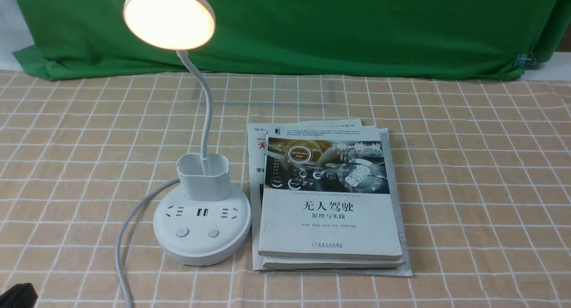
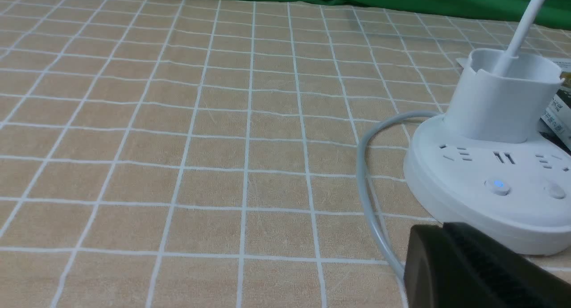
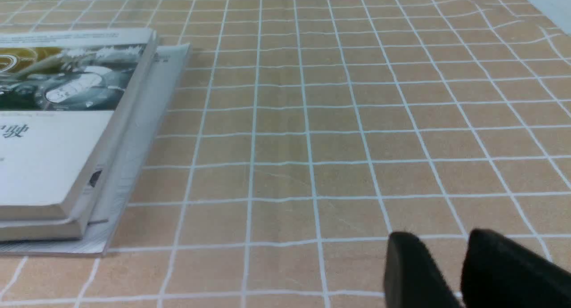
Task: Turn off the desk lamp on the light coffee tablecloth by hand.
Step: 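Press the power button on the round power strip under the lamp with the left gripper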
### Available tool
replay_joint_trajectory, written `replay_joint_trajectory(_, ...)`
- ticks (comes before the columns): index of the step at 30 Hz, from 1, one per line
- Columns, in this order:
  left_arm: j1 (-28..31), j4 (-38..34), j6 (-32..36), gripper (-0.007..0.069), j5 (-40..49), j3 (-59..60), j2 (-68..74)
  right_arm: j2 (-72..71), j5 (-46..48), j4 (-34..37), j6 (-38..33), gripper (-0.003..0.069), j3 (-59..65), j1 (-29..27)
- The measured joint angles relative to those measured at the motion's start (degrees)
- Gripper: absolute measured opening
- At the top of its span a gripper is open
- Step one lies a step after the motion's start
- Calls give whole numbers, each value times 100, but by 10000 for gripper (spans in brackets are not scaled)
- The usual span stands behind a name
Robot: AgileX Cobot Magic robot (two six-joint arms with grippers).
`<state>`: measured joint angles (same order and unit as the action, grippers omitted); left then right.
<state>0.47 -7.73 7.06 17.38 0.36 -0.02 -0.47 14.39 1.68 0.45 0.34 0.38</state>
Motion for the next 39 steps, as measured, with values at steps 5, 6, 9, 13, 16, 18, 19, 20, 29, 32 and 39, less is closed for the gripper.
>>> replay_joint_trajectory(5, 0, 0, 0, 0, 0, 0, 0, 0, 0, 0, 0, 243, 0, 0)
replay_joint_trajectory(6, 0, 0, 0, 0, 0, 0, 0, 0, 0, 0, 0, 243, 0, 0)
replay_joint_trajectory(9, 0, 0, 0, 0, 0, 0, 0, 0, 0, 0, 0, 243, 0, 0)
replay_joint_trajectory(13, 0, -52, 0, 0, 0, 0, 0, 0, 0, 0, 0, 243, 0, 0)
replay_joint_trajectory(16, 0, -471, 0, 0, -205, 0, 0, 0, 0, 0, 0, 243, 0, 0)
replay_joint_trajectory(18, 0, -1008, 0, 0, -457, 0, 0, 0, 0, 0, 0, 243, 0, 0)
replay_joint_trajectory(19, 0, -1498, -6, 0, -764, 0, 0, 0, 0, 0, 0, 243, 0, 0)
replay_joint_trajectory(20, 0, -1772, -7, 0, -903, 0, 0, 0, 0, 0, 0, 243, 0, 0)
replay_joint_trajectory(29, 0, -4028, -113, 0, -2151, 0, 0, 0, 0, 0, 0, 243, 0, 0)
replay_joint_trajectory(32, 0, -4067, -205, 0, -1830, -110, 28, 0, 0, 0, 0, 243, 0, 0)
replay_joint_trajectory(39, 0, -3337, -218, 0, 305, -1692, 1833, 0, 0, 5, 0, 243, 0, 0)
